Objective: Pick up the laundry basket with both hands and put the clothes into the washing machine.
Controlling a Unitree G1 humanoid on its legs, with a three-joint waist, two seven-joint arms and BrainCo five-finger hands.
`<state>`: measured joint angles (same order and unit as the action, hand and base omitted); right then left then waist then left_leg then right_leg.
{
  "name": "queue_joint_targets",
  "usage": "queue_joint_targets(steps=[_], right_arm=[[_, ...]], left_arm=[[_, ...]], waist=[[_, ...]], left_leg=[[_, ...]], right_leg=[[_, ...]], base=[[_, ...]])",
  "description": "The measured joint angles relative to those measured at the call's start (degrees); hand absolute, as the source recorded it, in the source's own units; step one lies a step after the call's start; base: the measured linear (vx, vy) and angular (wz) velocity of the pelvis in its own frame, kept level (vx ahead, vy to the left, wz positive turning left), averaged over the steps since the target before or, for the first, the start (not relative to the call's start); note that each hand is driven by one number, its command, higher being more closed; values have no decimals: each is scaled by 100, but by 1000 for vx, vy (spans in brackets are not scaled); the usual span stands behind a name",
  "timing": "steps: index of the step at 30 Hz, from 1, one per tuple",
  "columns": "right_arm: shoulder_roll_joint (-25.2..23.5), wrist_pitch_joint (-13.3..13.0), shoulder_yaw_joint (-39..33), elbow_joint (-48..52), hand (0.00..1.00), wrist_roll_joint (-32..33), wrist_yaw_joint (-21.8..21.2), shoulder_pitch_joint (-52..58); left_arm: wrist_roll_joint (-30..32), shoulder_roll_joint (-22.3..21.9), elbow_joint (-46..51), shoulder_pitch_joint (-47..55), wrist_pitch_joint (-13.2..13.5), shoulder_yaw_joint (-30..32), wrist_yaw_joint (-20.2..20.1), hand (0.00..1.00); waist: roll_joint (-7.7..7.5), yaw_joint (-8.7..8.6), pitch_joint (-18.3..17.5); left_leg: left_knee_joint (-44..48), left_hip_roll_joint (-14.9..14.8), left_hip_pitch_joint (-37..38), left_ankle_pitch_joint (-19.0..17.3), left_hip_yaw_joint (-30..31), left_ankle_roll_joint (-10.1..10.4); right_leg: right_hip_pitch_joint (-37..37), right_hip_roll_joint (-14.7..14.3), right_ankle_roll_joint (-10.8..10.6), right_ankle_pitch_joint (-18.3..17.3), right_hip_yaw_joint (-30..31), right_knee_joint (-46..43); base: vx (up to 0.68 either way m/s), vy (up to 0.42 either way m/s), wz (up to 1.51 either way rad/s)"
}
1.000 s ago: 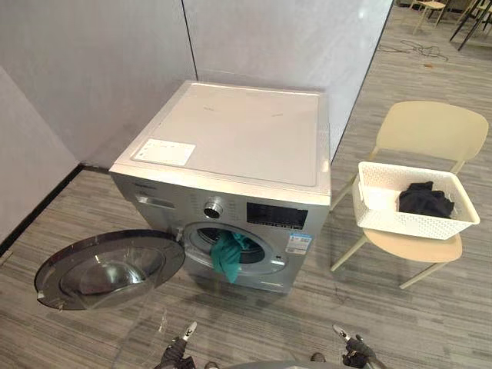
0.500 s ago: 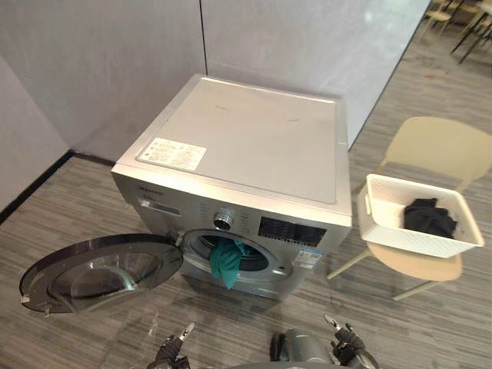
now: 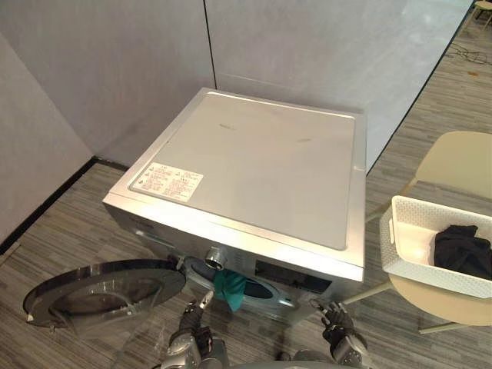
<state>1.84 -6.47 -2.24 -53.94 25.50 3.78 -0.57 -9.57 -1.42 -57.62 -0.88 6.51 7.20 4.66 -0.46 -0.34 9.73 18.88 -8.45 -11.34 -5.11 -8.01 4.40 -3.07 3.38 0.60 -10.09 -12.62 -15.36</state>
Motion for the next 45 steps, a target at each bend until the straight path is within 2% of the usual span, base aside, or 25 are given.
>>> queue_joint_targets(steps=[1,3,5,8,9,11,14,16,19,21,24,26,31,37,41,45], right_arm=[[68,4,59,127,0,-151,27,-32],[268,-35,289,294,0,-163,41,-109],[366,-96,438,383,0,-159,43,-197],[431,-326,592,656,0,-130,135,-392],[552,-351,833,708,0,-131,139,-578],[625,-359,1003,849,0,-130,147,-613],[703,-421,1242,876,0,-90,156,-715],[771,-438,1405,877,0,-11,160,-832],[814,-485,1561,903,0,287,161,-973],[814,-543,1636,903,0,462,269,-1157],[814,-648,1684,1016,0,594,457,-1375],[817,-671,1636,1195,0,645,694,-1486],[762,-545,1366,2121,0,1022,1056,-1568],[412,-560,1332,2995,0,1490,1378,-1534],[227,-830,1248,3079,0,1738,1390,-1527],[-79,-962,961,3081,0,1951,1395,-1526]], left_arm=[[0,37,50,-68,5,-48,62,0],[-4,63,144,-87,9,-208,100,0],[-4,60,150,-154,12,-311,151,0],[-4,46,175,-389,8,-497,203,0],[-42,-8,249,-476,11,-522,265,0],[-109,-32,361,-540,10,-553,316,0],[-101,-62,388,-723,12,-634,406,0],[-59,-51,386,-992,17,-676,463,0],[-249,-8,332,-1463,25,-685,376,0],[-336,5,371,-1878,82,-685,436,0],[-370,-38,1142,-2080,195,-798,648,0],[-437,-140,1884,-2063,281,-1057,827,0],[-440,-306,3102,-1882,282,-1214,1073,0],[-617,-301,3883,-1412,275,-1108,1210,0],[-789,-304,4134,-1284,262,-1094,1216,0],[-789,-280,4448,-1170,261,-1101,1205,0]], waist=[[-33,7,176],[-1,-24,298],[-2,-30,359],[109,-49,561],[123,-46,737],[133,-47,749],[125,-40,802],[101,-38,977],[70,-39,1032],[61,-30,1202],[68,-21,1381],[68,108,1501],[81,261,1610],[81,309,1611],[81,446,1610],[81,524,1611]], left_leg=[[-58,87,-33,67,-5,-72],[-20,169,-260,112,-23,-120],[-16,170,-408,111,-65,-120],[-43,93,-858,100,-108,-107],[-41,14,-955,97,-237,-96],[-4,-88,-1188,112,-322,-73],[71,-179,-1453,197,-302,-70],[240,-269,-1574,240,-276,-55],[534,-328,-2041,243,-139,-53],[878,-357,-2393,230,40,-57],[1456,-376,-3143,85,384,-44],[1825,-365,-3662,-33,573,-26],[2350,-341,-4579,0,860,-52],[2299,-347,-5103,133,1248,-54],[2240,-356,-5300,164,1397,-102],[2147,-330,-5456,184,1539,-115]], right_leg=[[-130,105,-107,-73,-7,-215],[-551,252,-173,-215,22,-682],[-785,280,-198,-307,55,-851],[-1376,271,-174,-377,25,-1155],[-1535,233,-135,-353,17,-1229],[-1787,196,-111,-322,-15,-1283],[-2048,132,-44,-257,-50,-1340],[-2115,80,-13,-242,-90,-1421],[-2477,61,29,-264,-166,-1611],[-2706,63,117,-327,-275,-1887],[-3271,96,185,-567,-450,-2438],[-3733,163,198,-797,-549,-2916],[-4626,268,351,-1079,-708,-3726],[-5121,159,405,-1111,-963,-3836],[-5267,143,427,-1099,-1160,-3777],[-5323,149,477,-1126,-1351,-3746]], base=[[-19,105,17],[-124,65,9],[-142,11,-4],[-247,-54,-1],[-252,-102,-13],[-168,-107,-10],[-22,-53,-7],[4,-43,-4],[13,-37,7],[-14,-51,18],[-85,-48,23],[-123,-72,29],[-116,-109,13],[-68,-101,-1],[-18,-81,6],[14,-25,15]])
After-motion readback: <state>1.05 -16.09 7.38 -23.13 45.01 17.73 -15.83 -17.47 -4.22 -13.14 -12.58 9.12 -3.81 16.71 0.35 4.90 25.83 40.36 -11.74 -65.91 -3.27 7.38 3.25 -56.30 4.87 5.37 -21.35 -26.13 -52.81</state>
